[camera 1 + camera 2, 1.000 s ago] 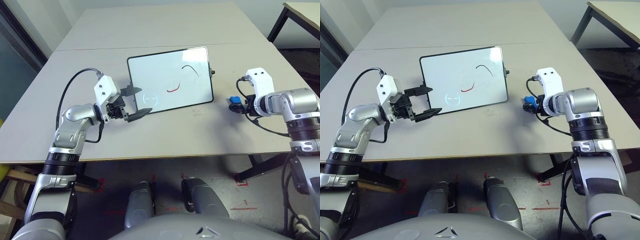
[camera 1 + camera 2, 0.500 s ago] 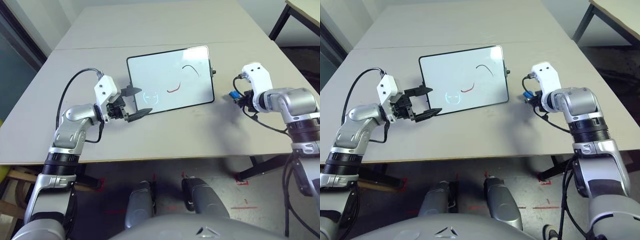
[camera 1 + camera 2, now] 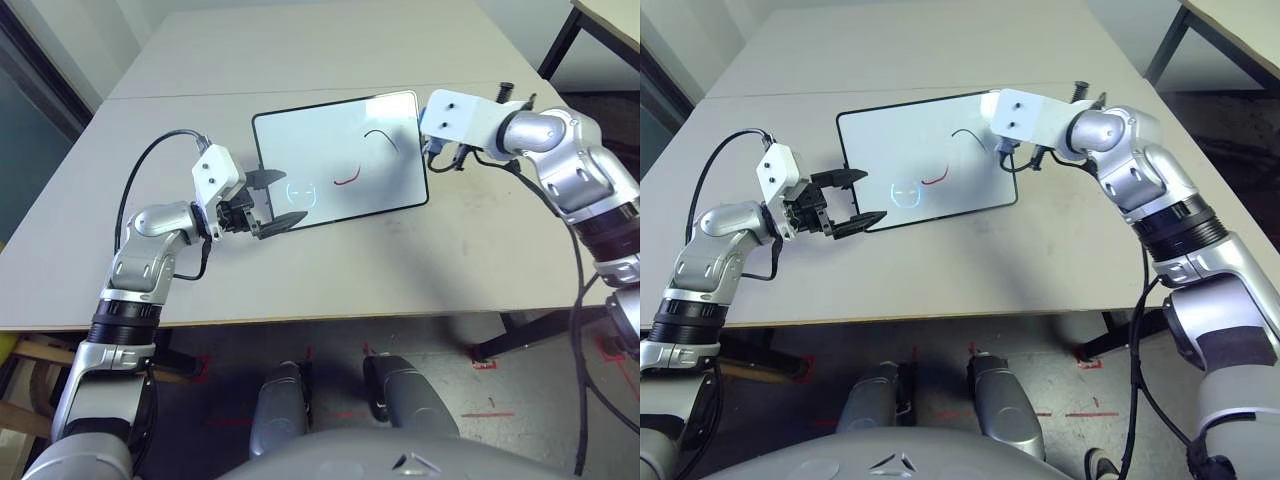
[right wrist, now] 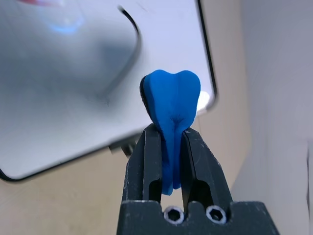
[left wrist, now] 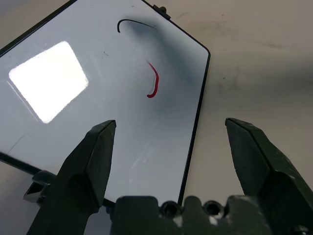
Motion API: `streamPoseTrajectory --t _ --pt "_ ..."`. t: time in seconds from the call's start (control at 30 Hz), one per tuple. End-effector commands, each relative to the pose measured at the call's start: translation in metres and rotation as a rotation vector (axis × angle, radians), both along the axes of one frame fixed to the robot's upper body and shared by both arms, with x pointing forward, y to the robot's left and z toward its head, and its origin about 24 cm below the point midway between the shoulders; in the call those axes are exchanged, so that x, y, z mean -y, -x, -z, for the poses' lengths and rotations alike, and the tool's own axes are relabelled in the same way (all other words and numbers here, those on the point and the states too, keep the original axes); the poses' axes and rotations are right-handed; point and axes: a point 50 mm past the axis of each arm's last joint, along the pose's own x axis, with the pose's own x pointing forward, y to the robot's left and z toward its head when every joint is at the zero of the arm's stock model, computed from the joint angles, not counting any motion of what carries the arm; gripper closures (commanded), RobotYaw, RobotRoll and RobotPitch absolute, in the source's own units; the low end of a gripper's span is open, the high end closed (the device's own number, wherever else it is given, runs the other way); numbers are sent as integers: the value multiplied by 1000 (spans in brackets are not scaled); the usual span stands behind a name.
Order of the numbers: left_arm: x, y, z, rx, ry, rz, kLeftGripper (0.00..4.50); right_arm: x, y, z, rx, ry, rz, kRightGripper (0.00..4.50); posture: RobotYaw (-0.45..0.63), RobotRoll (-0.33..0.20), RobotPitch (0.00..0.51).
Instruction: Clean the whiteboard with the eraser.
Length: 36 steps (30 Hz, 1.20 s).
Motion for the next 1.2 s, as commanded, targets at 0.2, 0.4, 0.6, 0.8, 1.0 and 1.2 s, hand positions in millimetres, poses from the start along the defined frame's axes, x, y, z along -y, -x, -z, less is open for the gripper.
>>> streamPoseTrajectory --t 0.2,0.4,0.6,0.8,1.0,1.2 --pt "-2 0 0 11 -21 -14 0 -11 -16 4 18 132 -34 4175 -160 0 82" --pt "-5 2 0 14 -22 -24 0 -16 -24 15 13 185 -42 4175 -142 0 84" --pt "-6 5 0 14 -24 -33 0 -34 -27 21 10 195 -84 4175 -134 0 89" --pt "-6 6 0 11 -23 -35 0 -61 -24 20 23 189 -158 4176 -132 0 93" --pt "-4 6 1 10 -17 -36 0 -60 -25 23 22 214 -148 4176 -129 0 95" --pt "-3 7 1 9 -16 -37 0 -30 -30 26 11 282 -59 4177 -133 0 97"
